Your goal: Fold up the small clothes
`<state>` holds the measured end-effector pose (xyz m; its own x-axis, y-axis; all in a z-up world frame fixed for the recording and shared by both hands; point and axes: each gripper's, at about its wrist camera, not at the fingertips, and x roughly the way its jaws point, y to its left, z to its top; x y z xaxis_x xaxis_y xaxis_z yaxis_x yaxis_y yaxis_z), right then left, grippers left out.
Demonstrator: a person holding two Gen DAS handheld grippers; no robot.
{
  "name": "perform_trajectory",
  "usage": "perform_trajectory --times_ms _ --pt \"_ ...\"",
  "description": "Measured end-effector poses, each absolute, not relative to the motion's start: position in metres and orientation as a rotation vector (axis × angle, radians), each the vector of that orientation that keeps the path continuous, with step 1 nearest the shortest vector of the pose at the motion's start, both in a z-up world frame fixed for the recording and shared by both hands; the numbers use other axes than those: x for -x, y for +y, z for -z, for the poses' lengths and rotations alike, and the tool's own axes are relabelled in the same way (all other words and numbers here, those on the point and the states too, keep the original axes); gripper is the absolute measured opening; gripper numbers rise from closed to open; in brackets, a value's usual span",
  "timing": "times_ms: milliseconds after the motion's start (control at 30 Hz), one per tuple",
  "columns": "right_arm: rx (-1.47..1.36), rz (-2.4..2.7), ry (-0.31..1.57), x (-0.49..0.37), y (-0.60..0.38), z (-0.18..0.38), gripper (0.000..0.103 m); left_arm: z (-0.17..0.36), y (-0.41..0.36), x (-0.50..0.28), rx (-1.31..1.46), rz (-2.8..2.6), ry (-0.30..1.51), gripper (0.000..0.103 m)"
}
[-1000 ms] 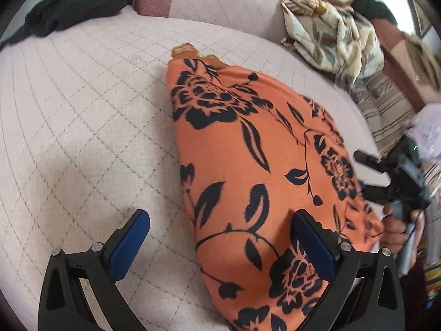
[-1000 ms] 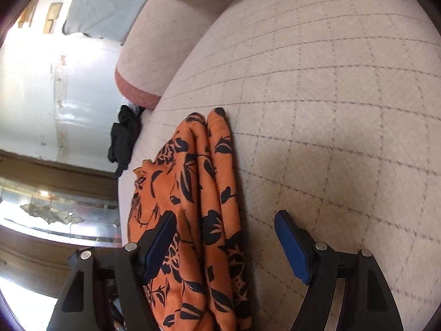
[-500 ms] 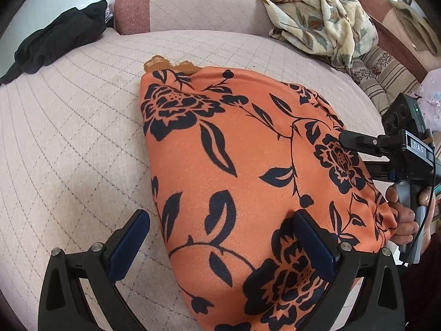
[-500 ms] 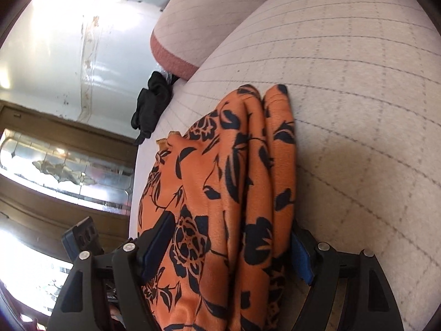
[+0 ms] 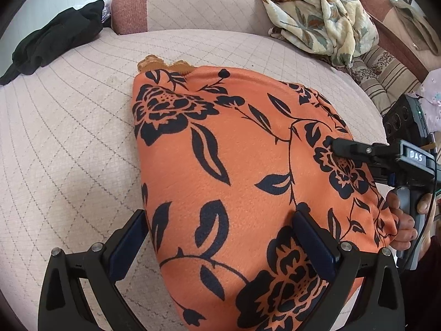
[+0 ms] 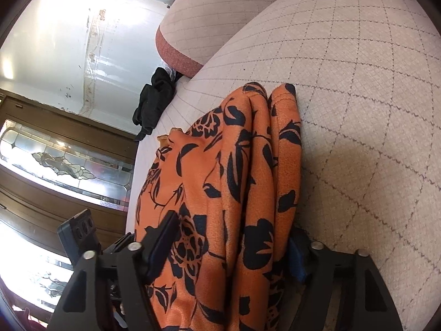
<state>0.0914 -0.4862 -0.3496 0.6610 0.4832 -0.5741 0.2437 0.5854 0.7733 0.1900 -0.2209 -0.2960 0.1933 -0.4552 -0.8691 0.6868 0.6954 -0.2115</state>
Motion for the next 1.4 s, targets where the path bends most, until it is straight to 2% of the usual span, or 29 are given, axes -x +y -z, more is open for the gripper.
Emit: perform_trajectory --times_ms 67,133,200,267,333,367,467,633,900,1133,1400 --pt "-0.954 -0.157 0.876 -0.092 -0.485 0.350 0.060 0.298 -0.224 -0.191 -0.237 0.821 1.128 0.103" --pt "-0.950 -0.165 0.879 -0.093 -0.482 0.351 0.049 0.301 -0.226 -0.195 -0.213 0.836 1.156 0.103" --pt "-0.946 -0.160 0.878 -0.094 -0.479 0.350 0.046 0.303 -0.225 -0.199 -0.173 0.855 1.183 0.100" --pt "-0.930 -0.153 0.872 -0.093 -0.477 0.345 0.042 0.302 -0.222 -0.202 -0.138 0.856 1.189 0.085" --pt "-0.908 -0.141 0.867 -0.093 -0.473 0.338 0.040 0.298 -0.219 -0.205 -0.114 0.854 1.183 0.076" --pt "-0.893 -0.136 0.863 -0.093 -0.471 0.334 0.040 0.296 -0.218 -0.205 -0.110 0.856 1.177 0.067" --pt "-0.867 -0.138 0.836 -0.091 -0.463 0.319 0.039 0.287 -0.213 -0.204 -0.094 0.869 1.152 0.051" --pt "-0.806 -0.123 0.820 -0.091 -0.449 0.297 0.038 0.281 -0.208 -0.203 -0.075 0.881 1.146 0.047" --pt "-0.777 -0.166 0.764 -0.093 -0.419 0.266 0.038 0.253 -0.167 -0.201 -0.035 0.828 1.089 0.046" --pt "-0.750 -0.252 0.752 -0.098 -0.382 0.253 0.038 0.240 -0.127 -0.194 -0.007 0.788 1.058 0.046" --pt "-0.761 -0.269 0.777 -0.097 -0.355 0.254 0.038 0.245 -0.117 -0.183 -0.010 0.750 1.077 0.046"
